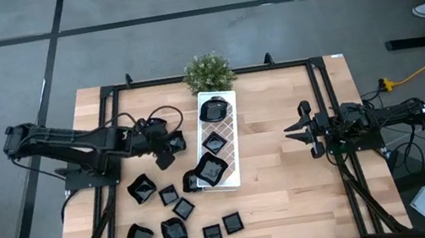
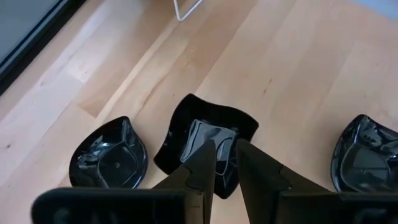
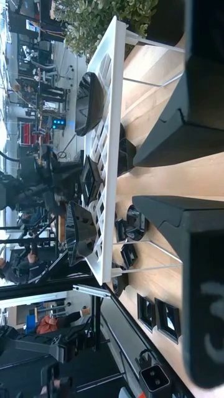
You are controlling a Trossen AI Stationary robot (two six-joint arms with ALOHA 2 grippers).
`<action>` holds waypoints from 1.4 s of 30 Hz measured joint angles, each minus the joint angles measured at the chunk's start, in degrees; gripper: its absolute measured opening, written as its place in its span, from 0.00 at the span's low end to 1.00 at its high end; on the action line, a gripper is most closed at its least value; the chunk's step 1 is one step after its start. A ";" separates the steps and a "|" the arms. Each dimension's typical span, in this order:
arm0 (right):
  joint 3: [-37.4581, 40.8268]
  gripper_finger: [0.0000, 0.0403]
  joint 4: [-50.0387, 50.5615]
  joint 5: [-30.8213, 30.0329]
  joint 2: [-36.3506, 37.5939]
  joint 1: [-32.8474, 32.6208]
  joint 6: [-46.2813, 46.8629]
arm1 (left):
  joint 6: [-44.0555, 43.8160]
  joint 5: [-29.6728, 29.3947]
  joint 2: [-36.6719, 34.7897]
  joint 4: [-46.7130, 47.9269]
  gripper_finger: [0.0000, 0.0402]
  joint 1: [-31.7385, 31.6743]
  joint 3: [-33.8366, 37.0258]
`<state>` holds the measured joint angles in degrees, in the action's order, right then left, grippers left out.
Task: Pick & Place Mini shaped plates
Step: Stack the top distorted square plate on top of the distorted square plate on the shelf
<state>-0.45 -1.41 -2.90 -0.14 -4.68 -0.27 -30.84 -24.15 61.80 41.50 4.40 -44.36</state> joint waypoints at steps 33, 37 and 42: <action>0.00 0.21 0.02 0.00 -0.02 0.00 0.00 | 18.75 10.16 8.27 6.64 0.15 -10.92 0.00; 0.00 0.21 0.02 -0.01 -0.01 -0.01 0.01 | 21.72 11.69 9.92 6.07 0.15 -9.90 0.00; 0.00 0.21 0.00 0.00 -0.02 -0.01 0.00 | 26.15 13.80 9.99 4.80 0.15 -7.02 0.00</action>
<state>-0.45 -1.41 -2.90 -0.16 -4.69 -0.27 -4.69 -10.35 71.79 46.29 -2.62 -44.36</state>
